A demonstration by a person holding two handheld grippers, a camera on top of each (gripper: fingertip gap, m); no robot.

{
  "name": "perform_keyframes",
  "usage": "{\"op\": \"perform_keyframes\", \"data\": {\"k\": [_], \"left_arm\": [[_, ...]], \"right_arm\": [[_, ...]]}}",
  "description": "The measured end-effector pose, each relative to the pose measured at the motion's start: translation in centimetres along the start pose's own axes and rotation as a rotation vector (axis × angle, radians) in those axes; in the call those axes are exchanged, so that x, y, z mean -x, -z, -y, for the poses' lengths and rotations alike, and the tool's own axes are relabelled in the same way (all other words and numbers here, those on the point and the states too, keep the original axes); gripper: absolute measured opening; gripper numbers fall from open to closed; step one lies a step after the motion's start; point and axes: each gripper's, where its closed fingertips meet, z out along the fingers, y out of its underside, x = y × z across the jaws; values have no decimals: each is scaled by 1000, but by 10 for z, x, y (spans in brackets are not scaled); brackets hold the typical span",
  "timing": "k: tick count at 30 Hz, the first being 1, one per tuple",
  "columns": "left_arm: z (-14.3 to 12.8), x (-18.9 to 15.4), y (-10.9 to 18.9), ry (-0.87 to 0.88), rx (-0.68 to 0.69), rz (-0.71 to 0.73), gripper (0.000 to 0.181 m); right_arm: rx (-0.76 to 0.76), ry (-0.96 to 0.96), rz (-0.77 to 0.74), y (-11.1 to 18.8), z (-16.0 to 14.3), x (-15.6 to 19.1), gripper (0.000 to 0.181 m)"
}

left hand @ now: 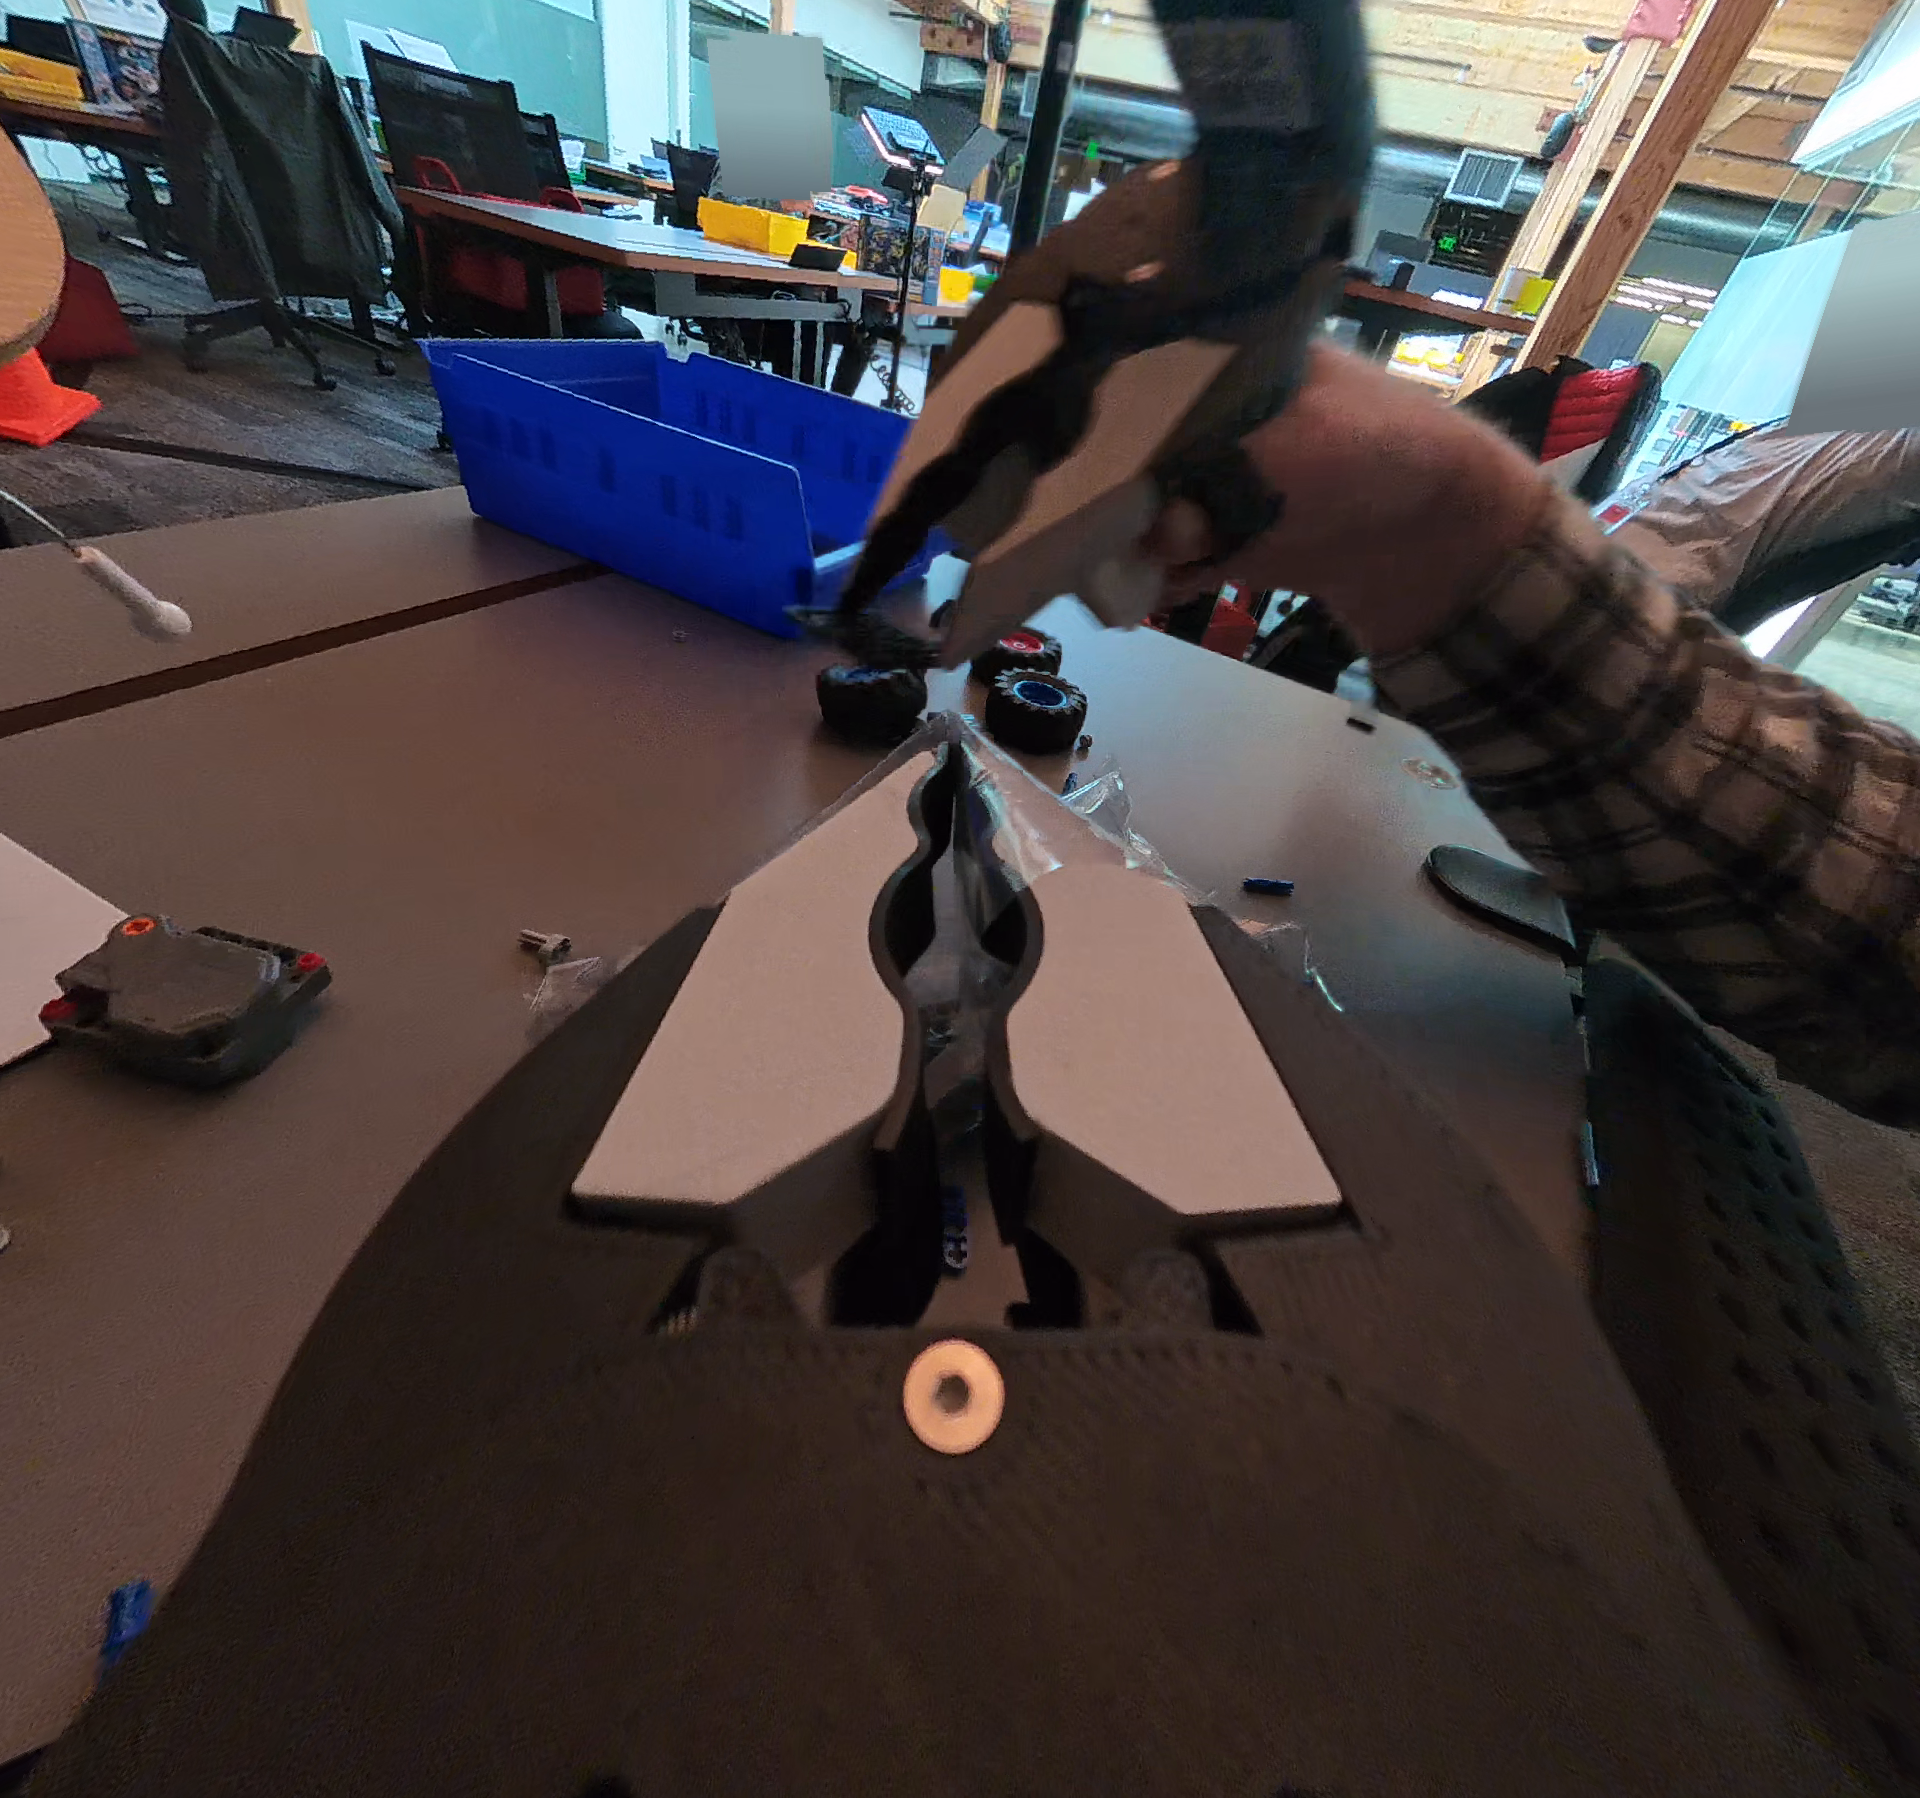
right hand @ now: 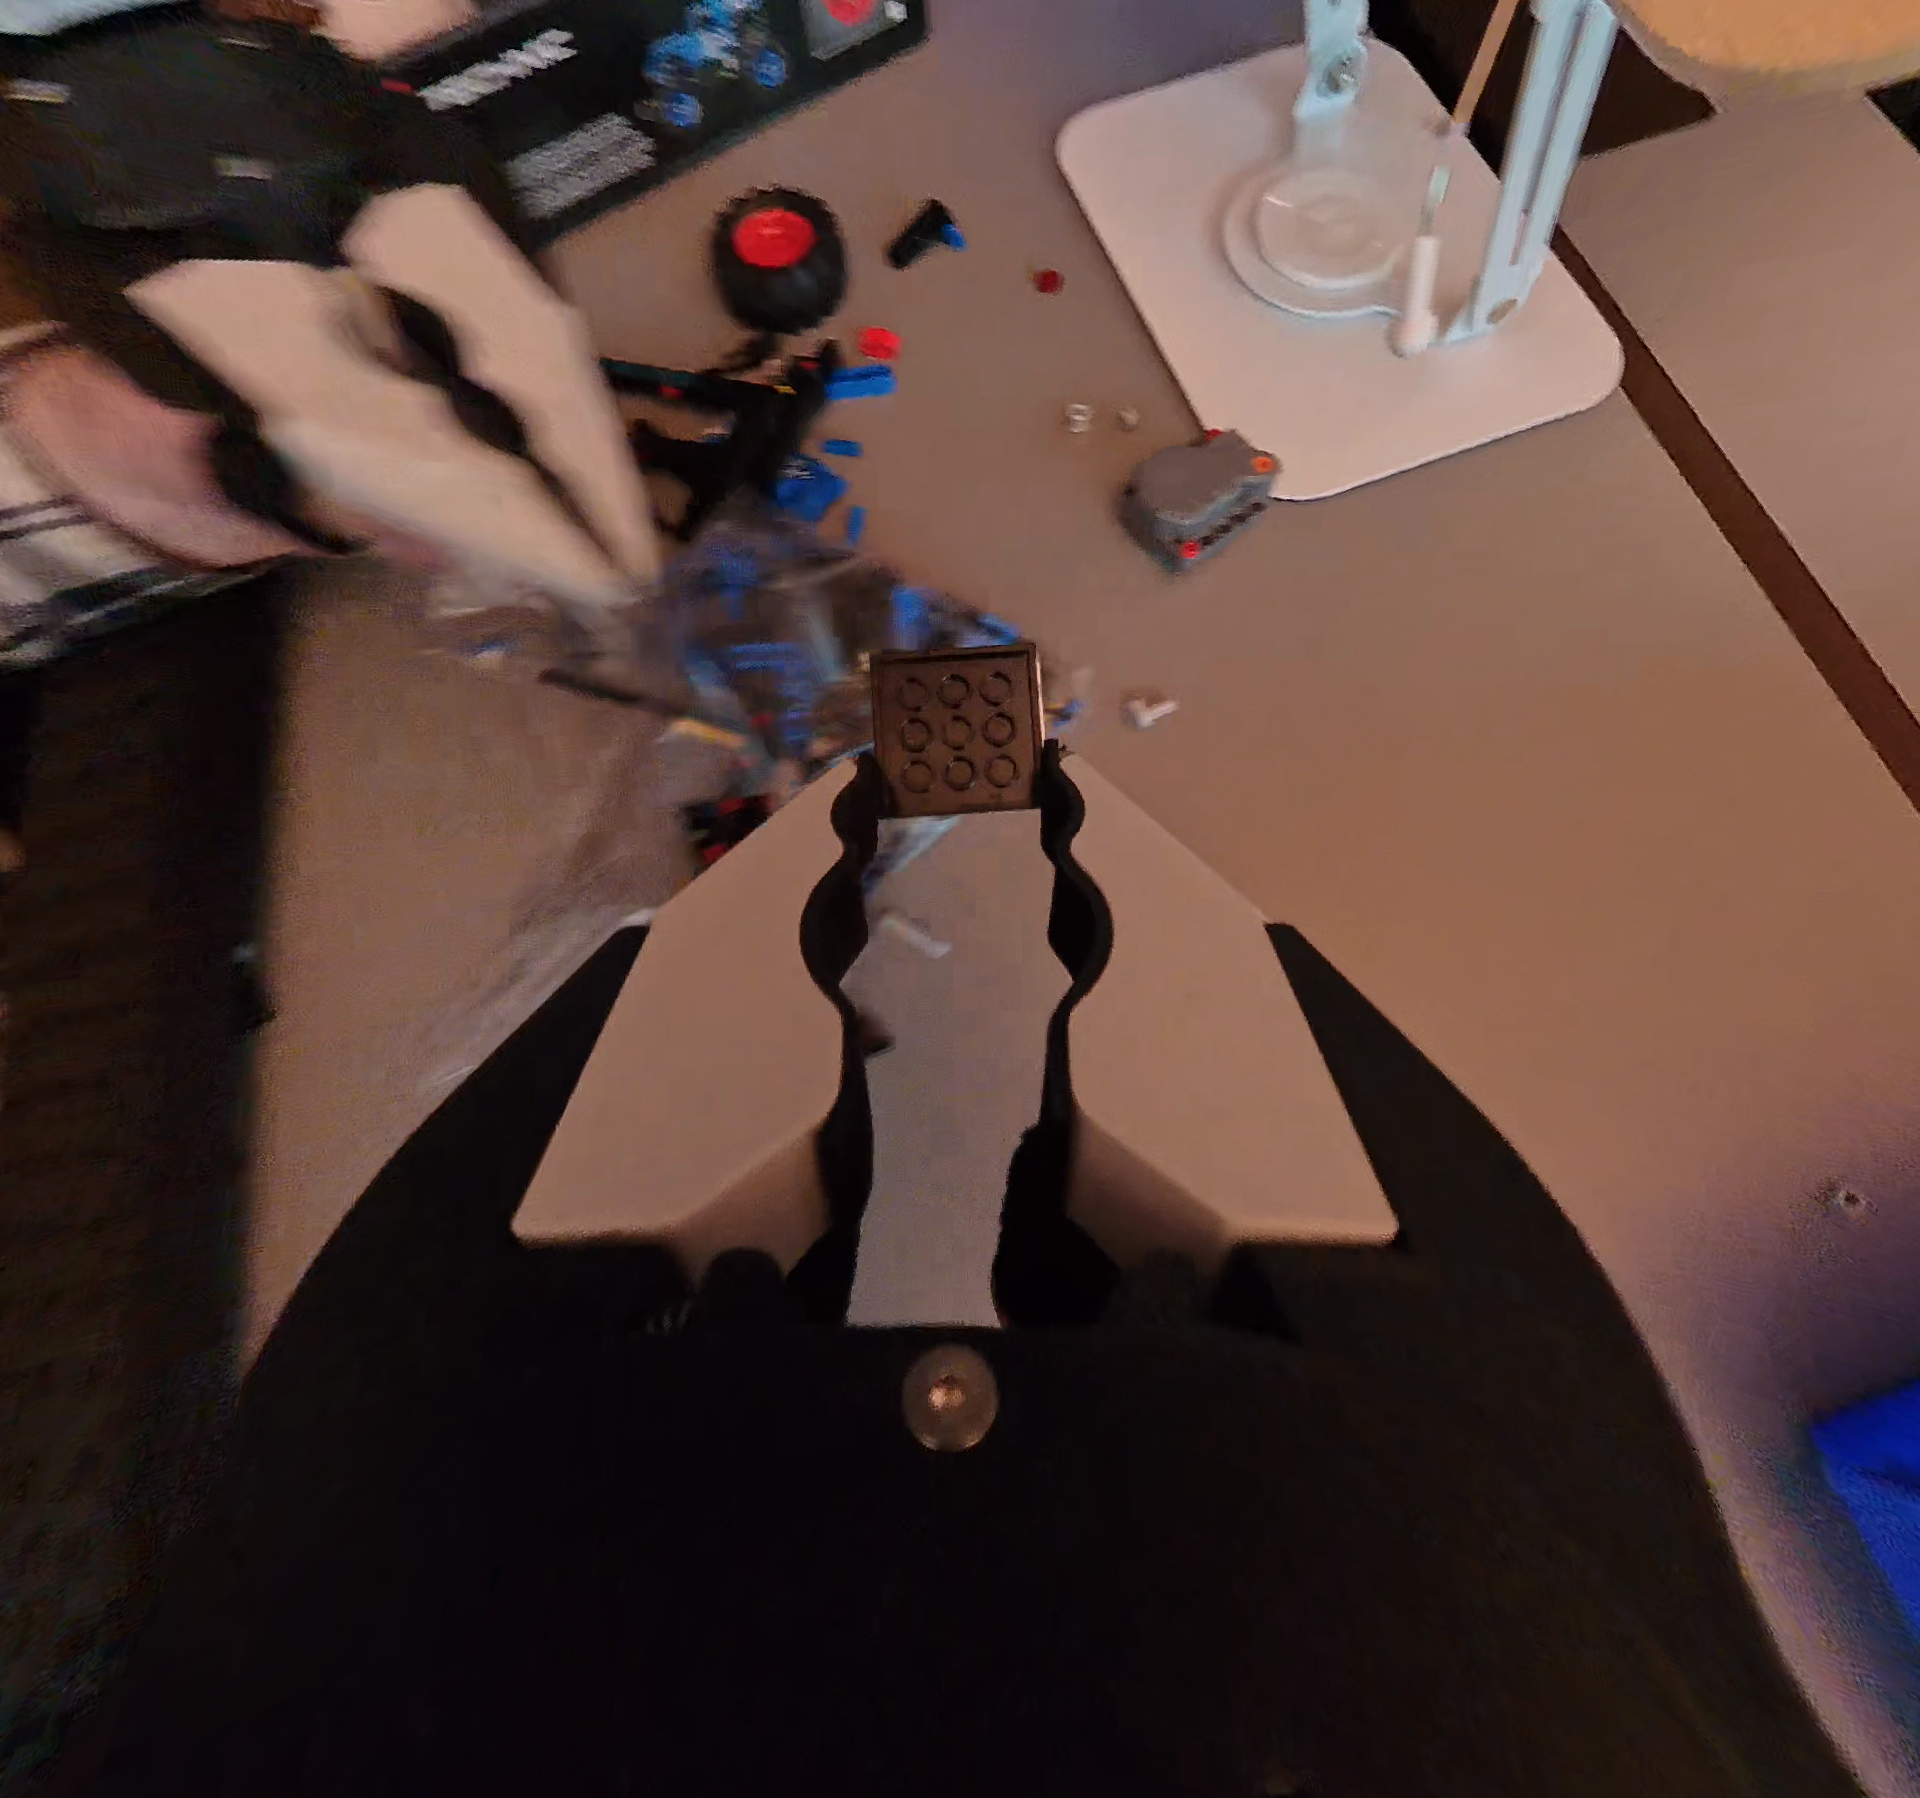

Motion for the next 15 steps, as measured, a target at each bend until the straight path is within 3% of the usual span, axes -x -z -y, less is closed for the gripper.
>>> {"op": "perform_keyframes", "data": {"k": [3,5,9,11,13,15], "left_arm": [[0,2,-1,2,0,11,0],[0,3,-2,-1,2,15,0],[-1,4,-3,4,3,16,0],[-3,4,-4,8,4,14,0],[-4,6,-4,5,5,20,0],[-3,10,-3,3,0,39,0]], "right_arm": [[-3,12,52,27,-1,48,29],[74,12,43,25,-17,65,29],[244,-11,-25,-6,-53,69,29],[260,1,-36,-26,-56,69,32],[259,-15,-40,-37,-56,65,56],[215,-53,-50,-31,-50,62,58]]}}
